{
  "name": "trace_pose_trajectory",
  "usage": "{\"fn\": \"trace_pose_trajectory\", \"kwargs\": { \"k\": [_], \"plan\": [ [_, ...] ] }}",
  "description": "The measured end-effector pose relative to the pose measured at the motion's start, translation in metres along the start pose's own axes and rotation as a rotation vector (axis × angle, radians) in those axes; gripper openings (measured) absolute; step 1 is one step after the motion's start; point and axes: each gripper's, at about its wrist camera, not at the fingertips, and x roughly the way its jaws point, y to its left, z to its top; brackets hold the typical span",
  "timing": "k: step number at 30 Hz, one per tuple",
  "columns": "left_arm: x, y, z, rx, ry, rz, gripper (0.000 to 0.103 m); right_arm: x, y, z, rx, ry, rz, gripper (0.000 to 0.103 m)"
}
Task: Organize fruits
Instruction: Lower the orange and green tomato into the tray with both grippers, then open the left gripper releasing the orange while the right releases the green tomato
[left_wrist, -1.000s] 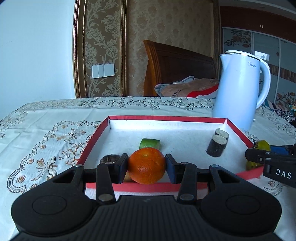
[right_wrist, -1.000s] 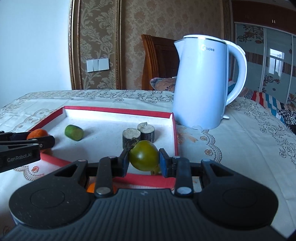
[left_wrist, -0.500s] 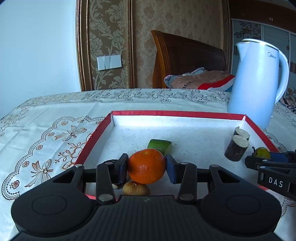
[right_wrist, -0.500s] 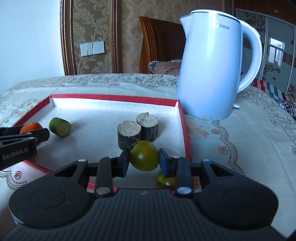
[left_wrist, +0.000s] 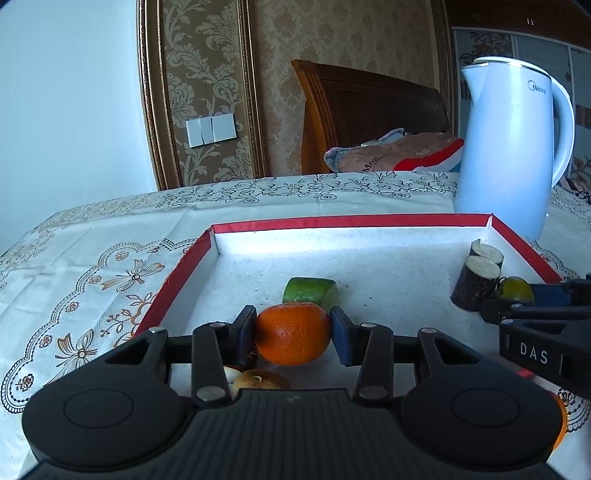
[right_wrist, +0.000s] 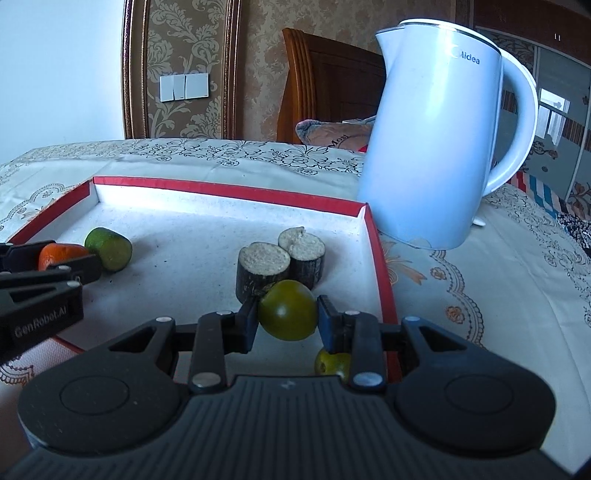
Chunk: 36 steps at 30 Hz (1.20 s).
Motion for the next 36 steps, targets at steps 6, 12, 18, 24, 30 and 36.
{"fn": "trace_pose_trajectory", "kwargs": {
  "k": [6,12,18,24,30,36],
  "plan": [
    [0.008,-0.002,0.002,-0.004,0.025,-0.019,0.043,0.005,0.001,0.002,-0.004,0.001,-0.016,0.032],
    [0.023,0.000,0.005,-0.039,0.065,-0.019,0.043,0.015,-0.002,0.006,0.006,0.003,-0.044,0.032],
    [0.030,0.003,0.008,-0.050,0.070,-0.018,0.044,0.025,-0.004,0.009,0.012,-0.008,-0.061,0.032],
    [0.036,0.002,0.011,-0.055,0.074,-0.013,0.044,0.030,-0.007,0.011,0.022,-0.013,-0.062,0.032],
    [0.037,0.001,0.012,-0.052,0.074,-0.007,0.048,0.030,-0.010,0.011,0.049,-0.010,-0.051,0.035],
    [0.041,0.003,0.013,-0.057,0.085,-0.010,0.080,0.029,-0.009,0.010,0.028,-0.016,-0.056,0.068]
  ]
}}
